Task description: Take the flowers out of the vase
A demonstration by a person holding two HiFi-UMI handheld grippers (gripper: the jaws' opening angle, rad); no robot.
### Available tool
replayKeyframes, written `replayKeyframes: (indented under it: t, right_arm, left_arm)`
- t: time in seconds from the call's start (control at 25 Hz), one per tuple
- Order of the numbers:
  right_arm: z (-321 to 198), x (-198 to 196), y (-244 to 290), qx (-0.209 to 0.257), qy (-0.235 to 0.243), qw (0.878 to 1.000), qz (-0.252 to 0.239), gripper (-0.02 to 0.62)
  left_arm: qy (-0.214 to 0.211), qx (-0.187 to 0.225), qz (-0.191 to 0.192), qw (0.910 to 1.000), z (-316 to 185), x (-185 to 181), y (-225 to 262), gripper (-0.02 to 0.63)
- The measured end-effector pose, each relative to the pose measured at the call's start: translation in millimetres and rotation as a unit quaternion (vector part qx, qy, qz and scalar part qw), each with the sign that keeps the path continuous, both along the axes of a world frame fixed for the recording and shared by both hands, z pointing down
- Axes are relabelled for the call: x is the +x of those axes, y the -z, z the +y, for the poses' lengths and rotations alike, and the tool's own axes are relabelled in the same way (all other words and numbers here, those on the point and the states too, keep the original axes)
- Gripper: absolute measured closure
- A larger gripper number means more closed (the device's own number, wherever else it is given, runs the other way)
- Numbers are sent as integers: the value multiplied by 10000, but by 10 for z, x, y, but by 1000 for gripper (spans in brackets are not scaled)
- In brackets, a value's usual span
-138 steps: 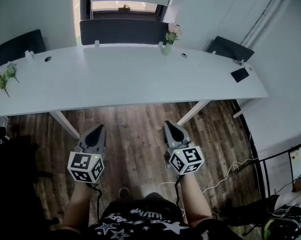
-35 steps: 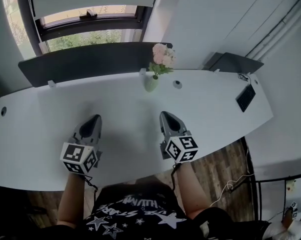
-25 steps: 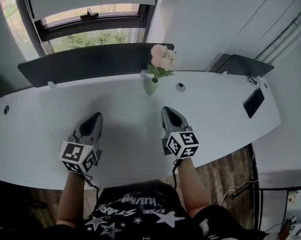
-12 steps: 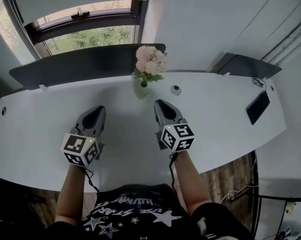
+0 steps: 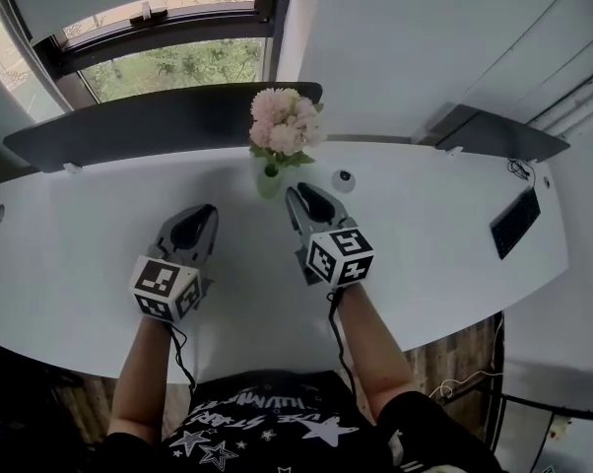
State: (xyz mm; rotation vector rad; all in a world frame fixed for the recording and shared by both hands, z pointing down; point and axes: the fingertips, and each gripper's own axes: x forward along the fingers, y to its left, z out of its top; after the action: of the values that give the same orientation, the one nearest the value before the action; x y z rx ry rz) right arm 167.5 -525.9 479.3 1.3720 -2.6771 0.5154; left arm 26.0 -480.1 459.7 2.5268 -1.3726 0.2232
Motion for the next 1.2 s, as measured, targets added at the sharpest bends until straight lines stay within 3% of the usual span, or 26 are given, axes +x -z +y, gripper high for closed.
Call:
replayKeyframes:
  t: [0.16,0.28,0.64,0.8,1.04,1.2]
  right_arm:
    - [-133,16,-96,-145,118,9997,-138,486]
    - [-200,21,-135,-218,272,9991,-233,457]
    - [-344,-1,-217,-370,736,9962,-279,431]
    - [-391,-98,-274,-482,961,9936,-349,406]
    - [-492,-244,-297,-457,1246,9909,-230,399]
    - [-559,-309,-321,-430,1376,9895,-117,399]
  left_arm:
    - [-189,17,-70,9998,-138,206,-130,589]
    - [-285,62,-38,9996,-236,351,-193,495]
    - [-532,8,-365,9979,-525,686,-609,402]
    - [-604,205,-519,9966,-655,792,-737,348]
    - [-453,217,-394,9980,-828,901,-870,328]
    - [-457,260,-551,9971,-932,960,-993,328]
